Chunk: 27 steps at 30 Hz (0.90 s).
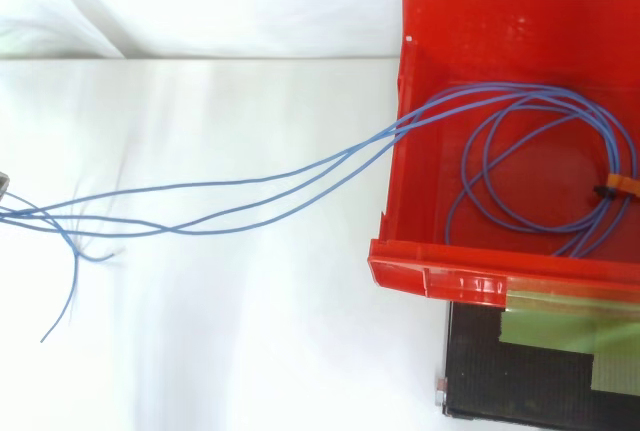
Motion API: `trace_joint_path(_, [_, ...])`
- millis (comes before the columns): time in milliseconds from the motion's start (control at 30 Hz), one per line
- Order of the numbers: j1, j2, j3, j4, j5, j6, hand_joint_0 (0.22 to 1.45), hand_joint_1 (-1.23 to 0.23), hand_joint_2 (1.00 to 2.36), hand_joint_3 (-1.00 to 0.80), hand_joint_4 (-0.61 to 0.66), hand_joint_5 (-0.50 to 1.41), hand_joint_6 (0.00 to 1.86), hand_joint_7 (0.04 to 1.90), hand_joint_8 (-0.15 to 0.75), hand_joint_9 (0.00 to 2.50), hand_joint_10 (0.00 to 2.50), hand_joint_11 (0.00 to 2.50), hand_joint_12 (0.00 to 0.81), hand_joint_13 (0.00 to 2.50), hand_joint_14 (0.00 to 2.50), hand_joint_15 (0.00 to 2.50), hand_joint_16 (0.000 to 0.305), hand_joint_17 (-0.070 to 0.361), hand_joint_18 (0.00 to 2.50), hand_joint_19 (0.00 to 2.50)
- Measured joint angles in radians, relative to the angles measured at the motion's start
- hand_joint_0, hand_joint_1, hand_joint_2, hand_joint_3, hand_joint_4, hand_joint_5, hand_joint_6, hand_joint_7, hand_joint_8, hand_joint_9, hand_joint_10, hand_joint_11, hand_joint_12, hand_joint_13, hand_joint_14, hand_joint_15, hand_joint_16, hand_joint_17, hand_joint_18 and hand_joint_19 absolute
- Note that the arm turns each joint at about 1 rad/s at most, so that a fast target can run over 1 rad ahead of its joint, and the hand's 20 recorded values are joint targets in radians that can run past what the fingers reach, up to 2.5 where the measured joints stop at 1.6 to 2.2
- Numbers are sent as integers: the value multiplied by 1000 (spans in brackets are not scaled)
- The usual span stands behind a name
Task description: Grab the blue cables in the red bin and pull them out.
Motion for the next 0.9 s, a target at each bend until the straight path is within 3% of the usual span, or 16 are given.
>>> trace_joint_path(67, [0,0,0,0,-1,0,906,-789,1000,-1000,113,887,391,819,267,1039,0,1624,293,964,1746,1205,35,78,928,1237])
trace_joint_path(200, [0,0,0,0,-2,-1,894,-798,1000,-1000,113,886,392,822,260,981,547,1551,302,960,1785,1209,35,78,927,1239])
trace_joint_path(433, [0,1,0,0,-2,-1,882,-803,1000,-1000,104,872,413,816,268,763,1912,1240,311,946,1849,1194,36,80,915,1231])
trace_joint_path(500, [-1,1,0,-1,-2,-1,881,-803,1000,-1000,111,870,418,808,264,738,2036,1212,306,936,1865,1188,36,80,908,1232])
trace_joint_path(900, [0,6,0,-3,-2,-2,842,-817,1000,-1000,116,861,424,801,276,720,2161,1167,312,933,1887,1156,37,83,887,1221])
